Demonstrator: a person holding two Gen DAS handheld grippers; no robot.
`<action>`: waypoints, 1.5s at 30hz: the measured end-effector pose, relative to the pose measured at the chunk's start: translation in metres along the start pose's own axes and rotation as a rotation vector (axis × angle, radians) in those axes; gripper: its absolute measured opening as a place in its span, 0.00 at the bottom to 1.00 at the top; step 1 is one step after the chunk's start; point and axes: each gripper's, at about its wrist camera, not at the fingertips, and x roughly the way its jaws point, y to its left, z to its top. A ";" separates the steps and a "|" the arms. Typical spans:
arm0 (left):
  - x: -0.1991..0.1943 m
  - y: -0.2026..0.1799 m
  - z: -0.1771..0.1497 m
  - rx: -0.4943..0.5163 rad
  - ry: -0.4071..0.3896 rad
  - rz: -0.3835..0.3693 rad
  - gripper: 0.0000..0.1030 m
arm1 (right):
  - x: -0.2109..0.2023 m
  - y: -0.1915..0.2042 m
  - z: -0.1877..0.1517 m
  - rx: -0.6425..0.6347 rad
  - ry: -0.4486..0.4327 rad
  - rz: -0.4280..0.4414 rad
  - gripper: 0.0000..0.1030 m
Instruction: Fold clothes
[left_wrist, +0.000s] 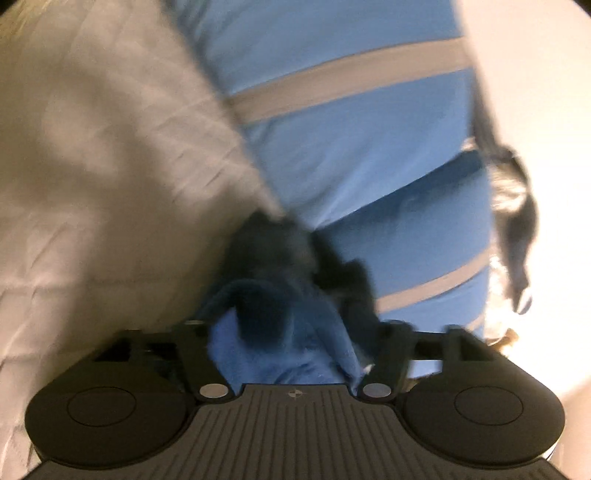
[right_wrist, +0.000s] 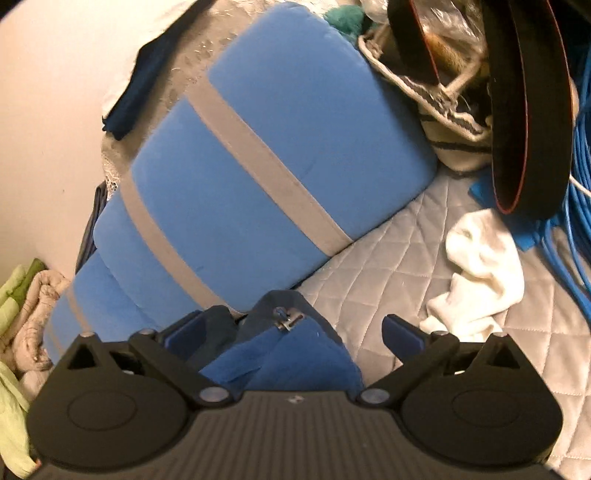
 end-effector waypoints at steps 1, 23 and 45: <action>-0.006 -0.006 0.001 0.021 -0.057 0.000 0.76 | -0.001 0.003 -0.001 -0.022 0.006 -0.002 0.99; -0.005 -0.052 -0.050 0.958 0.010 0.240 0.75 | -0.014 0.048 -0.028 -0.719 0.078 -0.105 0.99; 0.091 -0.095 -0.083 1.443 0.408 0.161 0.26 | 0.007 0.098 -0.042 -1.067 0.156 -0.018 0.99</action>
